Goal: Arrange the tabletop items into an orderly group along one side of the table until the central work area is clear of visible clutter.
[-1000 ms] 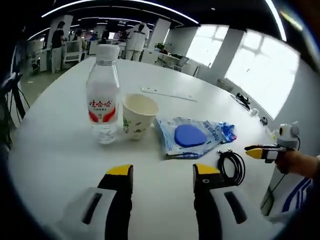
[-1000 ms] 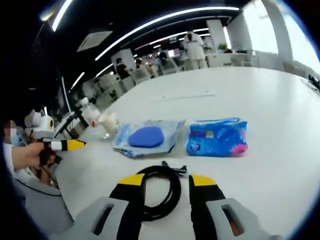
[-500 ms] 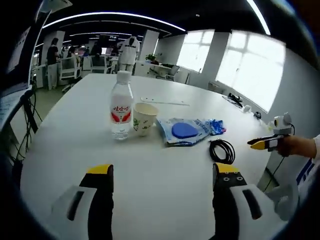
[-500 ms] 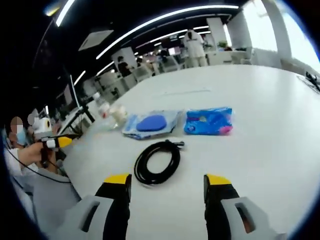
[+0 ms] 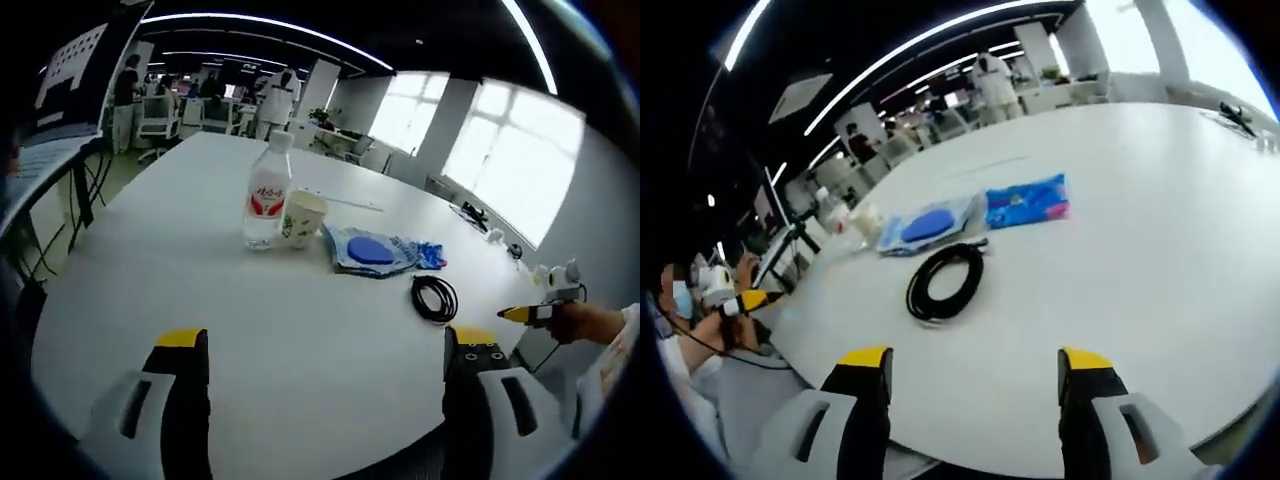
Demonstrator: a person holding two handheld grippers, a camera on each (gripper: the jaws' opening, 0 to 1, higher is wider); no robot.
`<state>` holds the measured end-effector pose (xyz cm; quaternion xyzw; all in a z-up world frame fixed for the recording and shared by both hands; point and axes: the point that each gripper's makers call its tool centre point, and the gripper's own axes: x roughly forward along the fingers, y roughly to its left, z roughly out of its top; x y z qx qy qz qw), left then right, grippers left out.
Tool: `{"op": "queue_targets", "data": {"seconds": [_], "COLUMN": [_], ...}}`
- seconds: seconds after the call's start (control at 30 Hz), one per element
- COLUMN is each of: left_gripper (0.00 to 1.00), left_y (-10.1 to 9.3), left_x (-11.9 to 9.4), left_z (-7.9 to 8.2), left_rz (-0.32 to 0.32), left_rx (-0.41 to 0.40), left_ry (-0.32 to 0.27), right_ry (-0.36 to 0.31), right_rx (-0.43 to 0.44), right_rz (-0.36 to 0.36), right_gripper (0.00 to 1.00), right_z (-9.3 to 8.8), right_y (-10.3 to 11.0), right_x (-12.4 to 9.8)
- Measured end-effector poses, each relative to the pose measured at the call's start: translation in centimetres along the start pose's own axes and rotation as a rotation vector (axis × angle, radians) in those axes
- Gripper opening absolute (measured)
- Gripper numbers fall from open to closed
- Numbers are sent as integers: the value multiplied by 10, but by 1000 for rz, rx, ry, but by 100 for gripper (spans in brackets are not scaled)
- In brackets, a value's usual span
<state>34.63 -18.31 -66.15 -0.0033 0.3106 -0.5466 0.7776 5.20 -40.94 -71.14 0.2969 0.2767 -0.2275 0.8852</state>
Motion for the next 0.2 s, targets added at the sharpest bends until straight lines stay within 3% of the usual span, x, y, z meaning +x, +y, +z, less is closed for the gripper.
{"op": "queue_targets", "data": {"seconds": [0.2], "left_gripper": [99], "left_y": [-6], "left_x": [-4], "left_z": [-6], "left_rz": [-5], "left_rx": [21], "left_ry": [-15], "right_ry": [11], "right_rx": [1], "right_rz": [10], "right_gripper": [68], "right_z": [-4], "right_y": [4], "right_x": [0]}}
